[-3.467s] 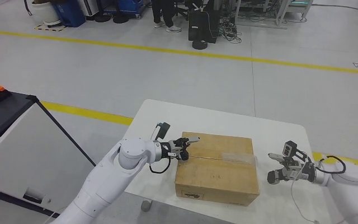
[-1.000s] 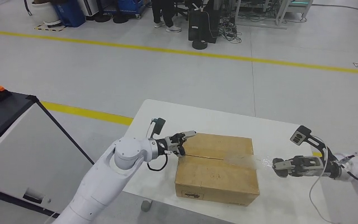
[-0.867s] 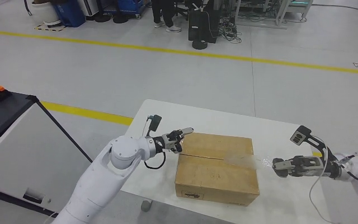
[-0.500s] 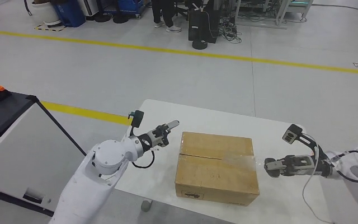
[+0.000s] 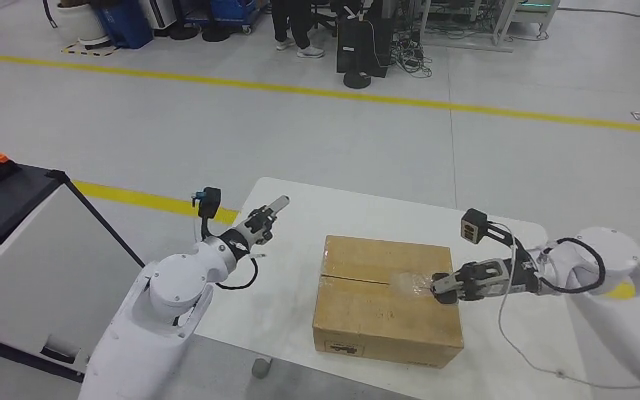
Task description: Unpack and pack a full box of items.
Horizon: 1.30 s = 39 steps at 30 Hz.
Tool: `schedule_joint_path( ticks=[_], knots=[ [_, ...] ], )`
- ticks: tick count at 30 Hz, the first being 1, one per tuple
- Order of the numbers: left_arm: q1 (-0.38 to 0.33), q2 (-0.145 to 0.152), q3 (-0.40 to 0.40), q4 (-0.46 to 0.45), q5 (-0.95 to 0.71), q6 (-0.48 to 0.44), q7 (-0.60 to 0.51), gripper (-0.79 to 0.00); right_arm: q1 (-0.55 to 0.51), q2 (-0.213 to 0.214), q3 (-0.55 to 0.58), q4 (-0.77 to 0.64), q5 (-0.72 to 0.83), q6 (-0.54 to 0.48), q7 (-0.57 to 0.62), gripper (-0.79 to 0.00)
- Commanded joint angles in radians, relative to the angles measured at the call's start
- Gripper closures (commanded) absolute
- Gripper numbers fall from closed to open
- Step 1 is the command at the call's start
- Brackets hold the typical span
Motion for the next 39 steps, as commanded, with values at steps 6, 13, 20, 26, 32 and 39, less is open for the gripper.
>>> schedule_joint_path(
  ticks=[6, 13, 20, 26, 32, 39],
  knots=[
    [0.008, 0.001, -0.019, -0.016, 0.047, 0.019, 0.037, -0.785, 0.142, -0.058, -0.119, 0.009, -0.081, 0.076, -0.065, 0.0],
    [0.012, 0.001, -0.024, -0.024, 0.064, 0.031, 0.042, -0.785, 0.254, -0.12, -0.226, 0.047, -0.085, 0.113, -0.056, 0.0],
    [0.012, 0.001, -0.024, -0.024, 0.064, 0.031, 0.042, -0.785, 0.254, -0.12, -0.226, 0.047, -0.085, 0.113, -0.056, 0.0],
    [0.012, 0.001, -0.024, -0.024, 0.064, 0.031, 0.042, -0.785, 0.254, -0.12, -0.226, 0.047, -0.085, 0.113, -0.056, 0.0],
    [0.012, 0.001, -0.024, -0.024, 0.064, 0.031, 0.042, -0.785, 0.254, -0.12, -0.226, 0.047, -0.085, 0.113, -0.056, 0.0],
    [0.012, 0.001, -0.024, -0.024, 0.064, 0.031, 0.042, -0.785, 0.254, -0.12, -0.226, 0.047, -0.085, 0.113, -0.056, 0.0]
  ],
)
